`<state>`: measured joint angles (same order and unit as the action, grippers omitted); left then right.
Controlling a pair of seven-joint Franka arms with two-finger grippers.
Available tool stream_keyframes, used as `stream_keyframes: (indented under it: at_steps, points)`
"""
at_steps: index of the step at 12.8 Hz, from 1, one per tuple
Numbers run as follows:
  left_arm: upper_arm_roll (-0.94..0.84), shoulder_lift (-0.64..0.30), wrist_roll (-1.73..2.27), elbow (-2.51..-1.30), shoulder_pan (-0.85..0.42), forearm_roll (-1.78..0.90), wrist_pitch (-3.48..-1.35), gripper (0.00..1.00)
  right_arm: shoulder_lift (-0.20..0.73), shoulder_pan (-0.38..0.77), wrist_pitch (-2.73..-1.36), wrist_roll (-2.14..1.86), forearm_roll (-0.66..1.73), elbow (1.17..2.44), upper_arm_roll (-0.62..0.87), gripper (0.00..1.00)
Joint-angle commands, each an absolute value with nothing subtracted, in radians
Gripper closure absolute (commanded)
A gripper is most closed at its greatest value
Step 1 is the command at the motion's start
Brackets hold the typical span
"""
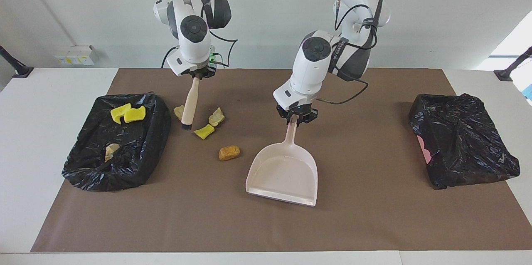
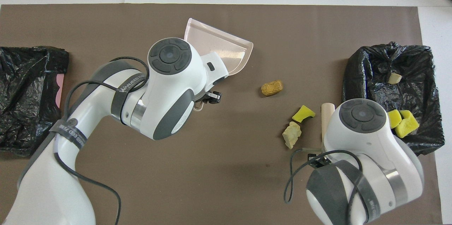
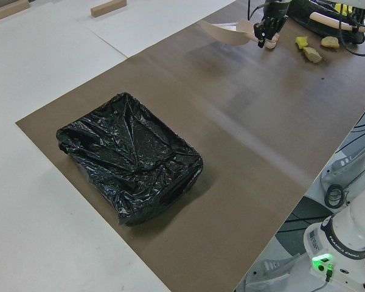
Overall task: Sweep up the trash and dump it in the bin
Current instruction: 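Pull the dustpan with the left gripper toward the foam chunks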
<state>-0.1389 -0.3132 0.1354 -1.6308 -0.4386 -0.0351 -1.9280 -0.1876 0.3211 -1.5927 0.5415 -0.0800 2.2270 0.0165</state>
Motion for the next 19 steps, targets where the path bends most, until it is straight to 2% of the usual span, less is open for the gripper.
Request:
stream_keyframes:
  at_steps: [1, 3, 6, 8, 10, 14, 19]
  points:
    - [-0.147, -0.171, -0.178, -1.741, -0.335, -0.020, -1.869, 1.00, -0.305, 0.302, -1.623, 0.649, -0.098, 2.376, 0.021, 1.00]
    - [-0.149, -0.109, -0.446, -1.782, -0.263, -0.021, -1.803, 1.00, -0.357, 0.273, -1.621, 0.692, -0.097, 2.443, 0.021, 1.00]
    - [-0.147, -0.086, -0.888, -1.815, -0.197, -0.021, -1.744, 1.00, -0.466, 0.259, -1.640, 0.710, -0.095, 2.572, 0.021, 1.00]
    - [-0.146, -0.040, -1.020, -1.899, -0.181, -0.021, -1.761, 1.00, -0.491, 0.259, -1.702, 0.709, -0.089, 2.638, 0.021, 1.00]
    - [-0.147, -0.014, -1.019, -2.001, -0.192, -0.021, -1.833, 1.00, -0.447, 0.259, -1.803, 0.704, -0.089, 2.667, 0.021, 1.00]
    - [-0.153, -0.018, -0.974, -2.089, -0.239, -0.041, -1.867, 1.00, -0.300, 0.278, -1.992, 0.712, -0.081, 2.648, 0.021, 1.00]
    - [-0.153, -0.012, -0.898, -2.147, -0.261, -0.120, -1.943, 1.00, -0.143, 0.344, -1.999, 0.693, -0.009, 2.435, 0.031, 1.00]
